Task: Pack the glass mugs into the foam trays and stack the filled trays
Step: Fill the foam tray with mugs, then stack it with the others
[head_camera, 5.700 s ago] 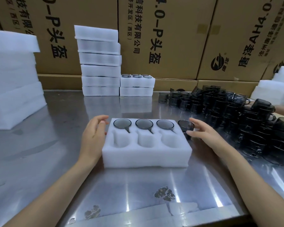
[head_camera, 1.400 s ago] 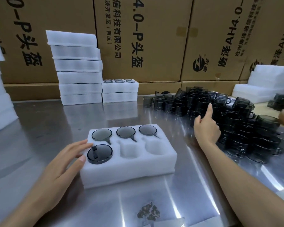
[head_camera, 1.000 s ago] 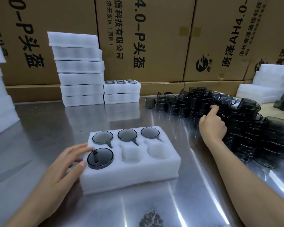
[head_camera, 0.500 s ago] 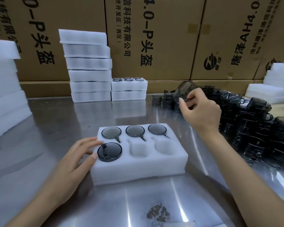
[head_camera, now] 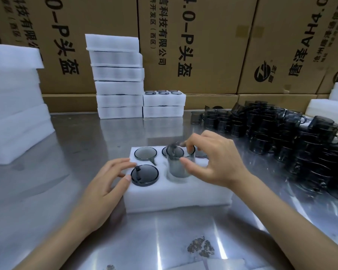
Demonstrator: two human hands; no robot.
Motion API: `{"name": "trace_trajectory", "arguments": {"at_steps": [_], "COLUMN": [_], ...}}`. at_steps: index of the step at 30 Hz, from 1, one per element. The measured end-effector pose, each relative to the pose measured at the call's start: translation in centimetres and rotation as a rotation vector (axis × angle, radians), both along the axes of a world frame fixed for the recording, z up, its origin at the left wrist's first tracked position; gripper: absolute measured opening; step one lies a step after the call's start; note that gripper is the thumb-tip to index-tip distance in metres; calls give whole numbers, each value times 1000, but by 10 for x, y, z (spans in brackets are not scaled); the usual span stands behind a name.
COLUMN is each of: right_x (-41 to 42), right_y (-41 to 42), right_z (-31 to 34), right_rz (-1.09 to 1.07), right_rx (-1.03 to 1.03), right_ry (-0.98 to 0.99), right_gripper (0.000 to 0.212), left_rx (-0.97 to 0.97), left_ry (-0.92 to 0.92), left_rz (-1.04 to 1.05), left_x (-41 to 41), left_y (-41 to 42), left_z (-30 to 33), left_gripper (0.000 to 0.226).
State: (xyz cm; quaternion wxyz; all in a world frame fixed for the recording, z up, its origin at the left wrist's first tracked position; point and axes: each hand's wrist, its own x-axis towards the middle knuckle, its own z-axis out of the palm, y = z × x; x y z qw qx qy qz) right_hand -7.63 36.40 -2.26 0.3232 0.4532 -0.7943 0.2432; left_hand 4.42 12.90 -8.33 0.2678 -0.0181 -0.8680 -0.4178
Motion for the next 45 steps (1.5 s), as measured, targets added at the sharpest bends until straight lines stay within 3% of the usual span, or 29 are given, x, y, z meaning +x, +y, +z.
{"name": "trace_trajectory", "arguments": {"at_steps": [4, 7, 12, 16, 21, 30, 34, 39, 45], "right_x": [2, 5, 6, 8, 10, 14, 14, 15, 24], "right_y": [1, -1, 1, 1, -1, -8, -10, -6, 9], "right_z": [-3, -4, -6, -6, -5, -12, -14, -13, -15], "right_rz": [96, 112, 151, 147, 109, 72, 47, 10, 75], "right_rx": [38, 56, -73, -56, -14, 57, 87, 97, 71], "right_ry": [-125, -151, -267, -290, -257, -266, -303, -346, -280], "right_gripper": [29, 39, 34, 33, 59, 52, 51, 68, 59], "left_rx": [-10, -22, -137, -284, -470, -286, -332, -463, -631], "left_ry": [1, 4, 46, 151, 221, 212, 240, 310, 299], "left_rz": [2, 6, 48, 35, -9, -1, -23, -34, -46], "left_x": [0, 0, 1, 2, 1, -16, -15, -10, -5], "left_y": [1, 2, 6, 19, 38, 41, 43, 42, 41], "left_z": [1, 2, 9, 15, 18, 20, 17, 19, 22], "left_gripper": [49, 47, 45, 41, 39, 44, 43, 46, 49]}}
